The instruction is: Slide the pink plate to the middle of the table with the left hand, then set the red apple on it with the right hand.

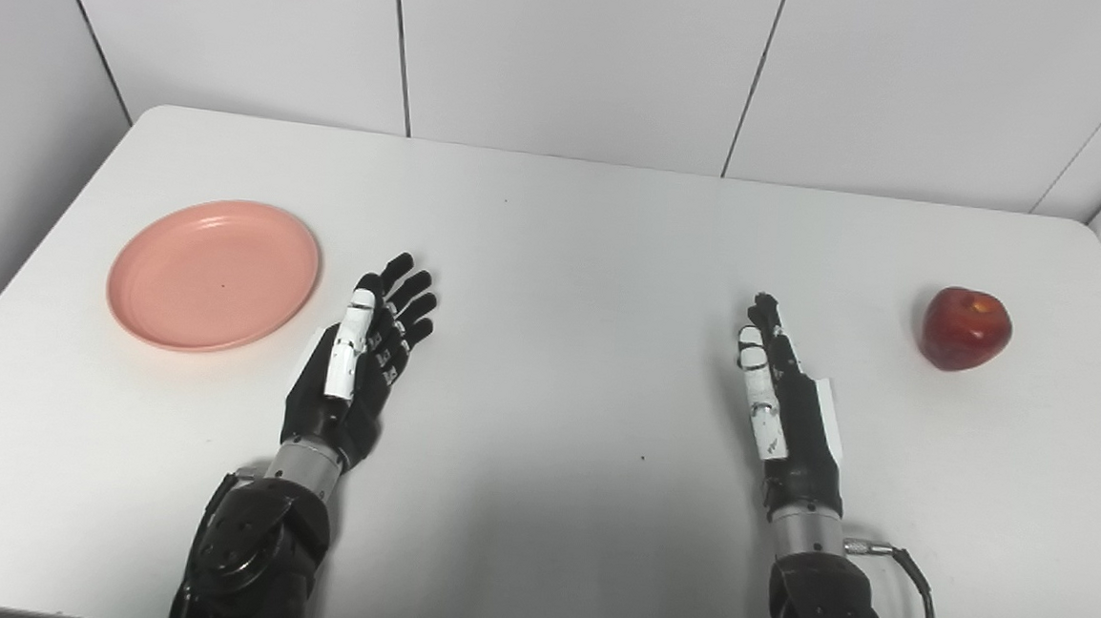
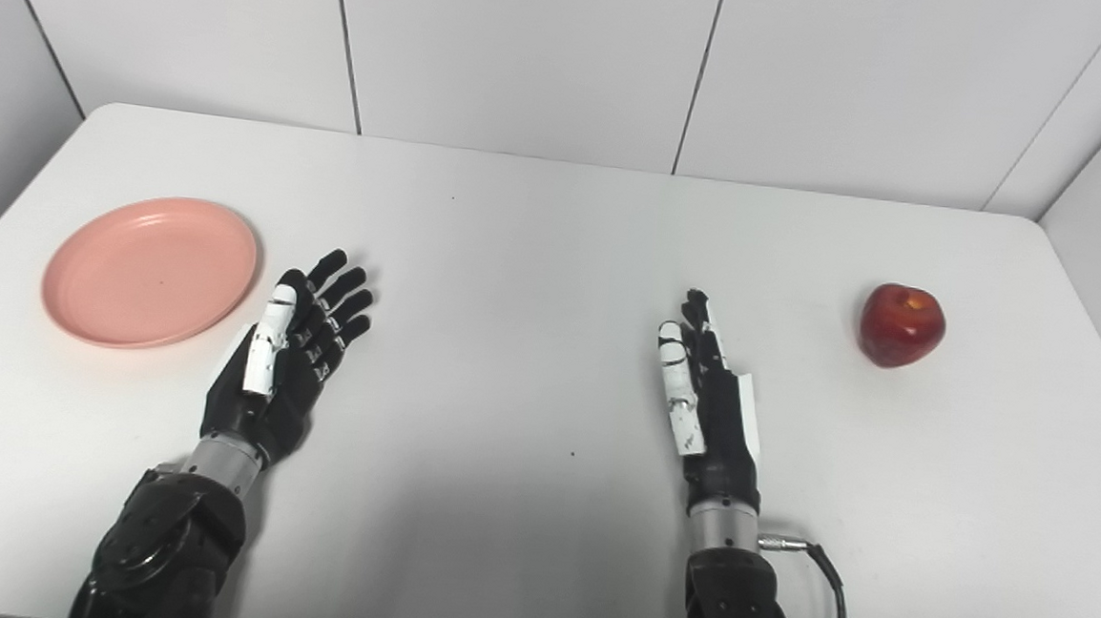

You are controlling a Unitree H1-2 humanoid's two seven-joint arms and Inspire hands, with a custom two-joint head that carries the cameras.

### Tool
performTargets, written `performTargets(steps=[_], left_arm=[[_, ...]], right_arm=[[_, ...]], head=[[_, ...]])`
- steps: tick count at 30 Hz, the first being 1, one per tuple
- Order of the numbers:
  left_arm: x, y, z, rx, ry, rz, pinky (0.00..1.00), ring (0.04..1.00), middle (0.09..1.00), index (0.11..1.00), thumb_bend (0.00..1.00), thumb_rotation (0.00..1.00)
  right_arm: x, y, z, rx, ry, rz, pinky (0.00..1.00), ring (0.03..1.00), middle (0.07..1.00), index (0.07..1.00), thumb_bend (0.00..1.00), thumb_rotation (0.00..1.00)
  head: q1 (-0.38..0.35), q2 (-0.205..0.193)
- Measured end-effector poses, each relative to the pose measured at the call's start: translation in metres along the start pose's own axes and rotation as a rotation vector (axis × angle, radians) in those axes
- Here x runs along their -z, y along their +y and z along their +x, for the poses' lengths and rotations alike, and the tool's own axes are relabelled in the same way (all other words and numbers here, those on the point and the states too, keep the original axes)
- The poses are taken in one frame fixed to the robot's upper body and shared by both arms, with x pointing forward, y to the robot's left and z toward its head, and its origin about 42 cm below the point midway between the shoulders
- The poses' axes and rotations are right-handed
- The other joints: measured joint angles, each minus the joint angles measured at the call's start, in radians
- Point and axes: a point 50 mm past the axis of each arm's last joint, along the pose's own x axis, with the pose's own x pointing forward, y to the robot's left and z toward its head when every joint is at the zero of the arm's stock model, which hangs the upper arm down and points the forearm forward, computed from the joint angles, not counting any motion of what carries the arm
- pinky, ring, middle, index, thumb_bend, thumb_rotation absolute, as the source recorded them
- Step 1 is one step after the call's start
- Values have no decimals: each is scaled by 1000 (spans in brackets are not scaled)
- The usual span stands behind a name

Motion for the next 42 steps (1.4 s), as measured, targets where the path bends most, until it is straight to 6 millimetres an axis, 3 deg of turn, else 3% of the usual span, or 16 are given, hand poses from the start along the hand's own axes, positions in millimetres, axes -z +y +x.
performTargets(steps=[36, 42], left_arm=[[0, 0, 0, 0, 2, 0, 950, 935, 935, 919, 384, 1000], [1, -3, 0, 10, 7, 16, 945, 934, 938, 922, 402, 1000]], right_arm=[[0, 1, 0, 3, 5, 0, 912, 931, 951, 950, 229, 1000], [4, -2, 1, 6, 16, 4, 917, 931, 952, 951, 195, 1000]], head=[[11, -12], [98, -44]])
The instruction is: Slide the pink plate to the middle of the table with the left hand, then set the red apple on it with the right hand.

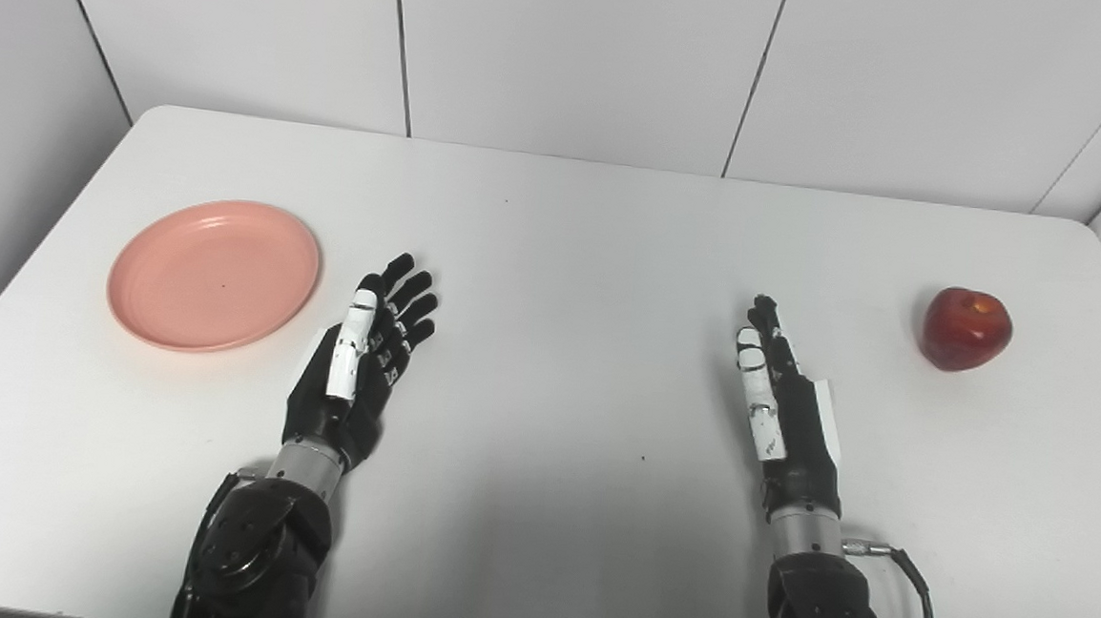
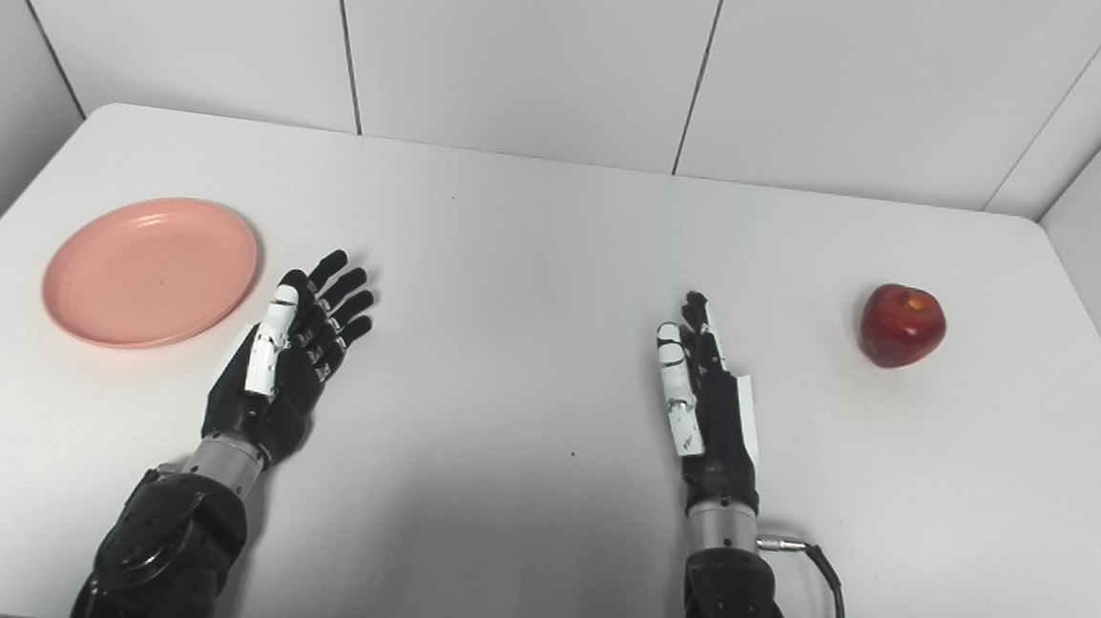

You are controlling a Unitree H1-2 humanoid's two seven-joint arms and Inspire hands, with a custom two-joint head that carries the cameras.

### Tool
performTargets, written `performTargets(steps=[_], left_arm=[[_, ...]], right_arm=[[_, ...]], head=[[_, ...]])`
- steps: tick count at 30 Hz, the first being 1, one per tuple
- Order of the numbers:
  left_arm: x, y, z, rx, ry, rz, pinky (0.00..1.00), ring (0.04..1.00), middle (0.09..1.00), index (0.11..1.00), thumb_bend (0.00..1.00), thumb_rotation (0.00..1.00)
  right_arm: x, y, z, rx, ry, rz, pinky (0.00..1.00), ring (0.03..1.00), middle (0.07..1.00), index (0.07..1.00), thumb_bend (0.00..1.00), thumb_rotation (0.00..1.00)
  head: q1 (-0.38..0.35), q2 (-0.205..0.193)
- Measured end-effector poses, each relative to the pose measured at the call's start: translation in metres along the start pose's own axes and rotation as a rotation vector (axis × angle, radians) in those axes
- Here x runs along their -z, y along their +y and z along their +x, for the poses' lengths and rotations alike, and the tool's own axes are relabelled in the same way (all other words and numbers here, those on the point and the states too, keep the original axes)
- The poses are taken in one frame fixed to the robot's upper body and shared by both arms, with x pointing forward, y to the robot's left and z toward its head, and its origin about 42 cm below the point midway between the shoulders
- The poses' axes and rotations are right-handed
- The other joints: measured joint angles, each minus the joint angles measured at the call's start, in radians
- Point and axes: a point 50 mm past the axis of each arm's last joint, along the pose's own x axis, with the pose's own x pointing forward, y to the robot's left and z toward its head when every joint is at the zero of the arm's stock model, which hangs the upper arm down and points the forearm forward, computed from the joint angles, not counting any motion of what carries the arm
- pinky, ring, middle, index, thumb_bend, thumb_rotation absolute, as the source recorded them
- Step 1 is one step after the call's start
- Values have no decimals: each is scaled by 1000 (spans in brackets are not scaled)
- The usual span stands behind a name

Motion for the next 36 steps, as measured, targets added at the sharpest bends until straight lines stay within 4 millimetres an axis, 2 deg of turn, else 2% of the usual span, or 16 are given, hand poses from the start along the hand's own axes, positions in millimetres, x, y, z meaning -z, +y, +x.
performTargets(steps=[3, 5, 7, 9, 11, 12, 18, 21, 36], left_arm=[[1, -2, 0, 11, 3, -2, 950, 934, 938, 922, 404, 1000], [3, -4, 1, 22, 1, -6, 942, 925, 931, 913, 407, 1000], [5, -8, 1, 31, -1, -8, 935, 920, 927, 908, 407, 1000], [7, -14, 1, 42, -4, -7, 927, 916, 924, 905, 404, 1000], [10, -20, 0, 49, -8, -13, 922, 914, 923, 904, 408, 1000], [11, -23, 0, 52, -8, -16, 921, 913, 921, 902, 413, 1000], [15, -32, 2, 56, -12, -12, 913, 902, 908, 889, 406, 1000], [16, -35, 3, 51, -17, -12, 917, 905, 911, 891, 402, 1000], [19, -37, 4, 59, -17, -14, 906, 899, 906, 888, 397, 1000]], right_arm=[[3, -4, 0, 7, 3, 37, 926, 934, 945, 945, 186, 1000], [5, -7, 1, 9, 0, 43, 923, 925, 936, 937, 184, 1000], [7, -10, 1, 8, -6, 41, 924, 923, 934, 934, 181, 1000], [9, -14, 0, 7, -15, 41, 936, 931, 938, 935, 182, 1000], [11, -18, -1, 0, -22, 42, 942, 934, 939, 936, 183, 1000], [12, -20, -1, -3, -23, 48, 946, 935, 938, 935, 184, 1000], [18, -26, 0, -9, -42, 52, 967, 949, 943, 938, 162, 1000], [20, -28, 0, -15, -49, 66, 994, 964, 955, 951, 167, 1000], [20, -29, -1, -18, -51, 60, 994, 974, 961, 953, 144, 1000]], head=[[55, -24], [55, -25], [94, -41], [163, -67], [163, -68], [199, -84], [255, -113], [269, -120], [272, -137]])
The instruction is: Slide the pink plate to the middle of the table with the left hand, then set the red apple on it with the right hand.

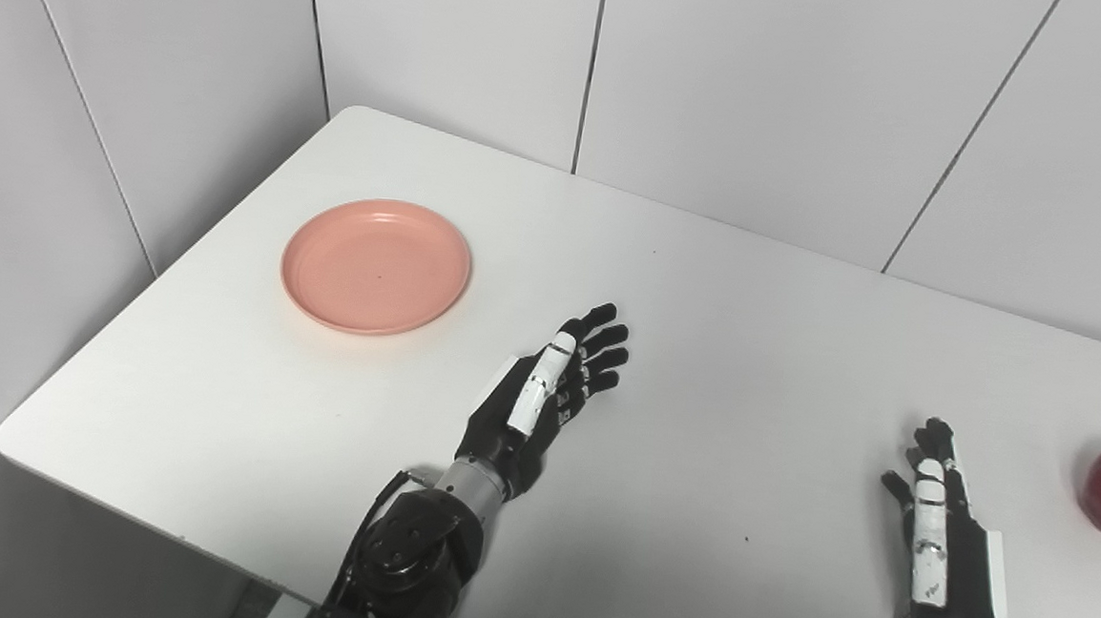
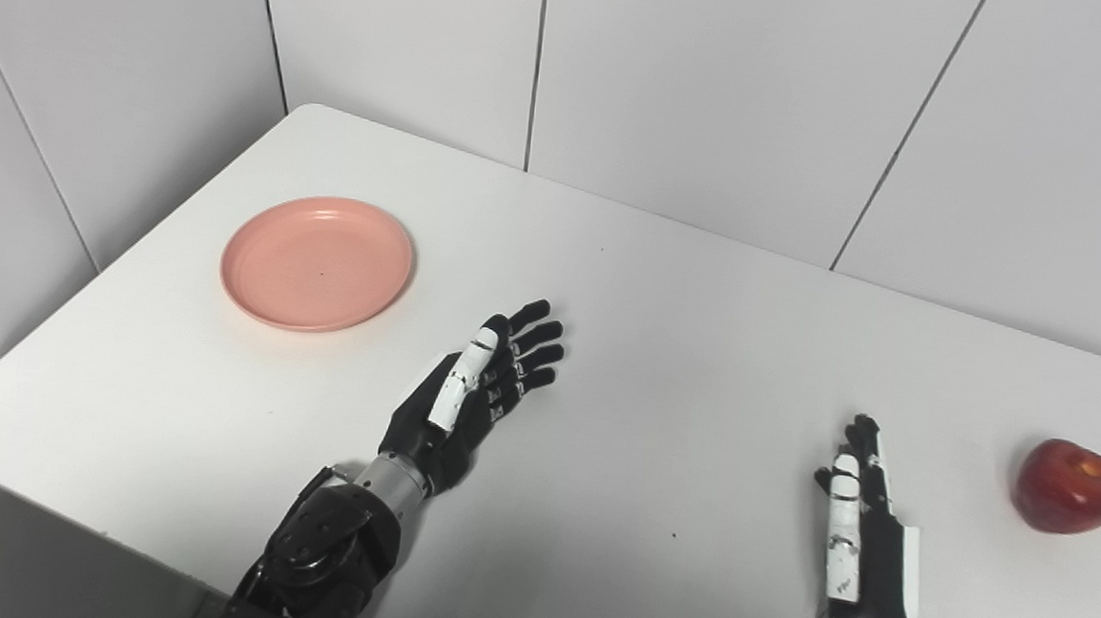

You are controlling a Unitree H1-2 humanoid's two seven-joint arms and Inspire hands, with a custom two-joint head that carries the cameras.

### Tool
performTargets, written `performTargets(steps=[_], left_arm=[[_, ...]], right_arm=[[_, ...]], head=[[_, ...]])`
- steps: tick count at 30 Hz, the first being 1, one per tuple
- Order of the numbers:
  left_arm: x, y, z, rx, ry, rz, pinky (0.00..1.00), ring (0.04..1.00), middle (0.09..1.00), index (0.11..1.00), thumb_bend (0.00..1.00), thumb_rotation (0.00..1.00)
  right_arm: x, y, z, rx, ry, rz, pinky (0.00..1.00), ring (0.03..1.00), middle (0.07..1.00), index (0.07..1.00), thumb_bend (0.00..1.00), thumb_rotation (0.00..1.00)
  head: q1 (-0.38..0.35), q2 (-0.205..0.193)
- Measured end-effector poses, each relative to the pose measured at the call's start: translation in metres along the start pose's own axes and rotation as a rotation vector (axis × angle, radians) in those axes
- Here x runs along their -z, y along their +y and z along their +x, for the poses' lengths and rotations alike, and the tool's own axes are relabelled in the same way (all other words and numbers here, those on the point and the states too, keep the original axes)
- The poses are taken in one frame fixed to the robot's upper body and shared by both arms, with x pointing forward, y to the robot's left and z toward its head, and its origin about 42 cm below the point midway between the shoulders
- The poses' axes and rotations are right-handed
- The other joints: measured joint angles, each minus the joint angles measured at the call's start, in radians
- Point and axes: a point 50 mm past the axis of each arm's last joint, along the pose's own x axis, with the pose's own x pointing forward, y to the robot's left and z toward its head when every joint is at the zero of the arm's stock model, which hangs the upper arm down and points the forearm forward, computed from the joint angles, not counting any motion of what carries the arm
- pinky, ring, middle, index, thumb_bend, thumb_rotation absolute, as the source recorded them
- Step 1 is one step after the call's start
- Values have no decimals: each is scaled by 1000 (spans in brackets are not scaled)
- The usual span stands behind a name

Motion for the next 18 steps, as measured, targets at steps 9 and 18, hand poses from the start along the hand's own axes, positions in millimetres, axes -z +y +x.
performTargets(steps=[9, 18], left_arm=[[-2, 2, 1, 7, -6, 8, 916, 907, 912, 892, 429, 1000], [-10, 16, -2, 7, -6, 49, 888, 884, 889, 875, 481, 1000]], right_arm=[[0, 0, 0, -1, 0, 3, 995, 976, 963, 956, 123, 1000], [0, 1, 0, -2, 0, 7, 1000, 990, 976, 971, 119, 1000]], head=[[6, -6], [14, -15]])
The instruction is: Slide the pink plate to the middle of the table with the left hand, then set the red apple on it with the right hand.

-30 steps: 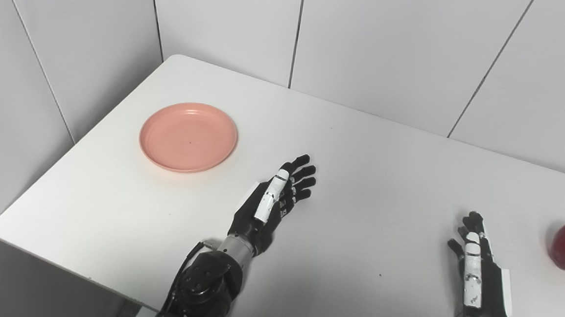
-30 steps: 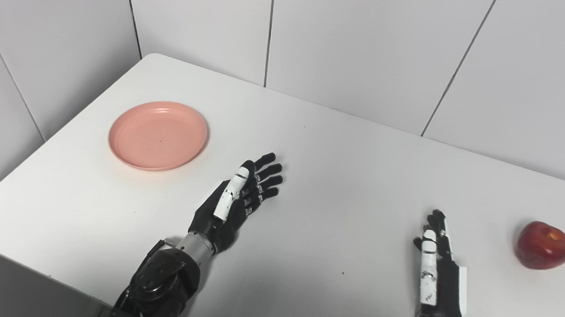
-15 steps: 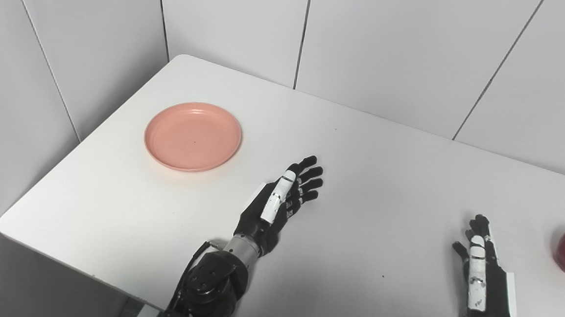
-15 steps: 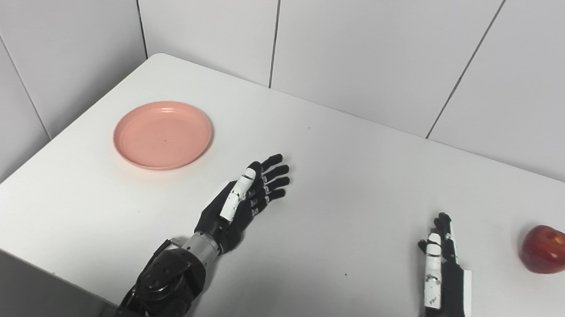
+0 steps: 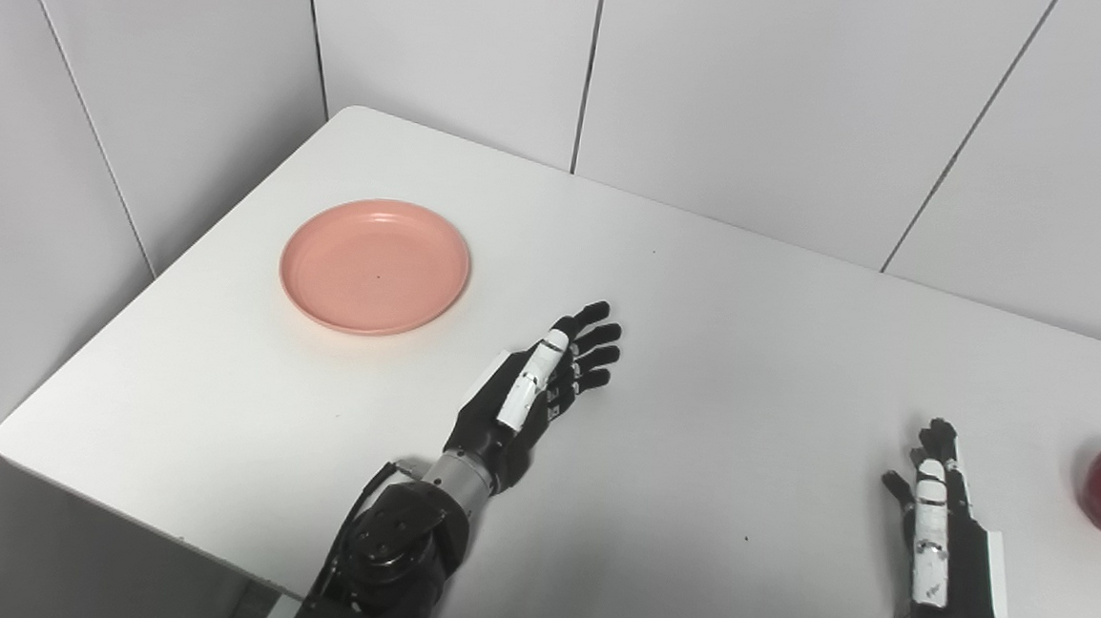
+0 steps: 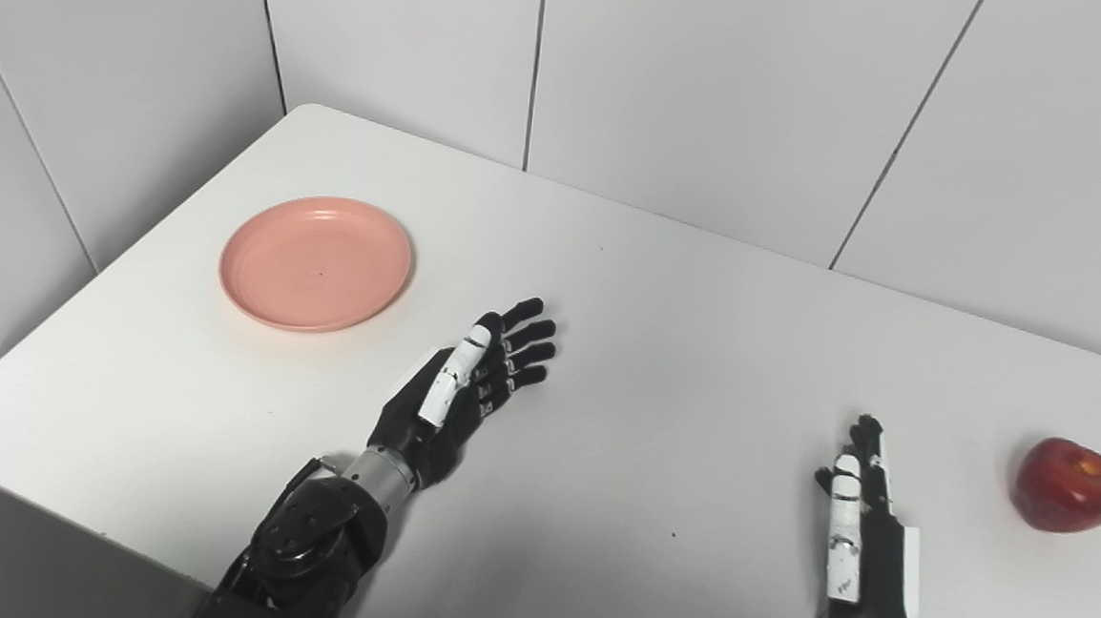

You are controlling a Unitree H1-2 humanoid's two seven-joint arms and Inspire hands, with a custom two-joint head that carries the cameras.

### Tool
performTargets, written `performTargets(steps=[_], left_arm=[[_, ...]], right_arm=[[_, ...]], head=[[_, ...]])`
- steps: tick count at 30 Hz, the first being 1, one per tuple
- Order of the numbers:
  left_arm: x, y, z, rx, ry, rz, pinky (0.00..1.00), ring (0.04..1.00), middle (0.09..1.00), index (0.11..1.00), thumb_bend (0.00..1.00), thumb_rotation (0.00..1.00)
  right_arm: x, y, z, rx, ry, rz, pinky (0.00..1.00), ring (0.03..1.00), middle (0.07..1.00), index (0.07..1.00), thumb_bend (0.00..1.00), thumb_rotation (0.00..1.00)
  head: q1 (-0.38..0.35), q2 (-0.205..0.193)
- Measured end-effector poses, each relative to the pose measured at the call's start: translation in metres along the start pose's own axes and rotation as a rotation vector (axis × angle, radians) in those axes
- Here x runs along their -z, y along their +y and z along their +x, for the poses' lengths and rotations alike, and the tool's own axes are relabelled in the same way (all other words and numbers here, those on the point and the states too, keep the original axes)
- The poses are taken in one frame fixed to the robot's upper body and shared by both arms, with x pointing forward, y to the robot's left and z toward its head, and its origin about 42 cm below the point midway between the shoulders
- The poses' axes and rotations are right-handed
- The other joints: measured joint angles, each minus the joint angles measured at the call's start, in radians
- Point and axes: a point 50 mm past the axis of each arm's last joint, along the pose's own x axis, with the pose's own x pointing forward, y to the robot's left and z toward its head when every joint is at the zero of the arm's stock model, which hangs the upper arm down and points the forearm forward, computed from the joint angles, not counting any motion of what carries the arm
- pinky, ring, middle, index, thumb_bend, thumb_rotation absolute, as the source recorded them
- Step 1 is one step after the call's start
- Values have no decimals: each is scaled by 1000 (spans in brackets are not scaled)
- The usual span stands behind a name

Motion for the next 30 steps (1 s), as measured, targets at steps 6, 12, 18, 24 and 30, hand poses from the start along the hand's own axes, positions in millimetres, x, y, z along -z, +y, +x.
performTargets(steps=[6, 12, 18, 24, 30], left_arm=[[-26, 4, 3, 11, -59, 35, 891, 878, 887, 869, 472, 1000], [-49, 5, 4, 20, -110, 34, 887, 868, 880, 863, 449, 1000], [-77, 8, 5, 21, -159, 43, 883, 874, 885, 867, 423, 1000], [-95, 10, 11, 16, -210, 38, 890, 880, 890, 876, 416, 1000], [-114, 22, 17, -30, -259, 60, 907, 892, 900, 888, 435, 1000]], right_arm=[[0, 0, 0, -4, 1, 8, 1000, 990, 976, 969, 123, 1000], [1, 1, 2, -6, -1, 14, 1000, 980, 969, 965, 120, 1000], [1, 1, 4, -7, -6, 14, 1000, 984, 974, 971, 107, 1000], [1, 2, 5, -5, -8, 10, 998, 974, 963, 961, 94, 1000], [1, 3, 7, -4, -10, 15, 990, 973, 966, 963, 88, 1000]], head=[[8, -5], [12, -12], [15, -17], [20, -23], [28, -28]])
